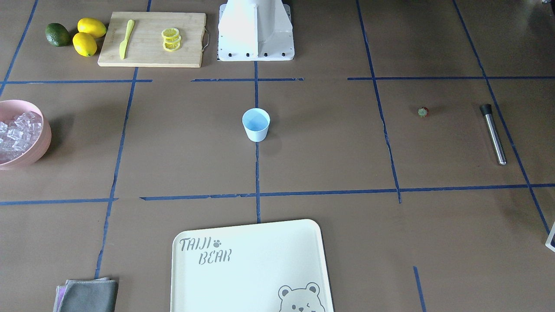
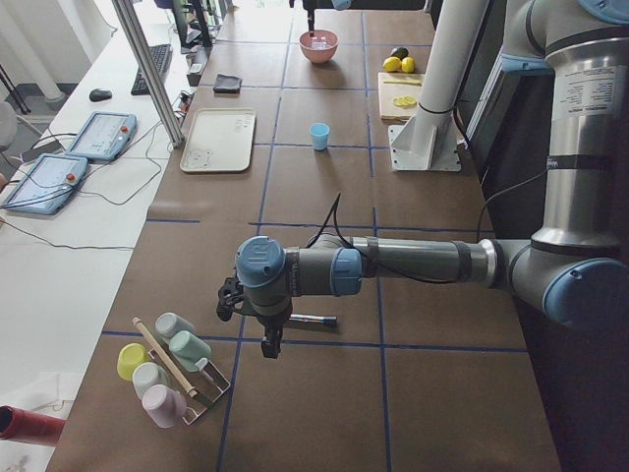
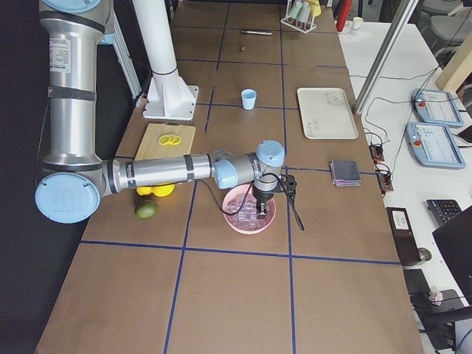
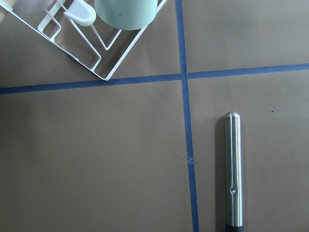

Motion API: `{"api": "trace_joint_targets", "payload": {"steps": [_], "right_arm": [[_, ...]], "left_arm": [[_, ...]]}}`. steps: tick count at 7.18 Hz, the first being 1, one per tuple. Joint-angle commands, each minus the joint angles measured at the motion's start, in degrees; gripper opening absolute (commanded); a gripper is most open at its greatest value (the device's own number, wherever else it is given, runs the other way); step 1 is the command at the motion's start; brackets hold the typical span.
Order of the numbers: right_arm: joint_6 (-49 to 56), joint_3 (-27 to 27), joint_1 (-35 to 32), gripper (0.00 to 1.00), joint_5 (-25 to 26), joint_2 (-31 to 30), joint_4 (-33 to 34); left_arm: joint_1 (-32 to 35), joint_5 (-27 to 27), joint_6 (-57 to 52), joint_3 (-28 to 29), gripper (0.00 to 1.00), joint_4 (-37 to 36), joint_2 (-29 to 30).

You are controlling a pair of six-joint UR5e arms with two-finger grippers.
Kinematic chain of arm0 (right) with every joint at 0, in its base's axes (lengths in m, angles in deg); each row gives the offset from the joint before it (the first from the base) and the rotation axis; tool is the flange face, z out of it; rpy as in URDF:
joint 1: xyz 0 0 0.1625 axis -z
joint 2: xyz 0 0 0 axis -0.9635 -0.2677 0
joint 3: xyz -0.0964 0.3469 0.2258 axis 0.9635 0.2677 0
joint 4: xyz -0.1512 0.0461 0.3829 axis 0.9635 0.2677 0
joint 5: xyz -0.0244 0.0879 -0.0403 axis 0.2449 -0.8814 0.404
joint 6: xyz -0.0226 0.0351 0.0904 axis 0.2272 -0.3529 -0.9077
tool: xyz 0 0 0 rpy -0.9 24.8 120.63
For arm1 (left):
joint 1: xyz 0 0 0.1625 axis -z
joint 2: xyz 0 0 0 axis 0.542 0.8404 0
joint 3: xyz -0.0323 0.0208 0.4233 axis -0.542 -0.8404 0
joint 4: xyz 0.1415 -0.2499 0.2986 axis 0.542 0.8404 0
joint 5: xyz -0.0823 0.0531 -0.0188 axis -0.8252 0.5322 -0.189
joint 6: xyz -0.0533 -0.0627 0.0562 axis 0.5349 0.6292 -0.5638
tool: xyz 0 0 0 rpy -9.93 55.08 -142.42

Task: Mash ice and strawberries in cup
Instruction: 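Lower the right gripper into the pink bowl and grasp an ice cube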

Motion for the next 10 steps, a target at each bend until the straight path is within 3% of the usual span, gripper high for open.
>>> {"api": "trace_joint_targets", "payload": {"steps": [1,10], "right_arm": [[0.0,0.4,0.9,0.64,0.1,0.7,0.0],[0.1,3.5,0.9,0.59,0.0,1.2,0.0]], "left_arm": [[0.0,0.1,0.0,0.0,1.00,0.0,0.1],[0.4,0.0,0.0,-1.2,1.00,-0.4,0.1]]}}
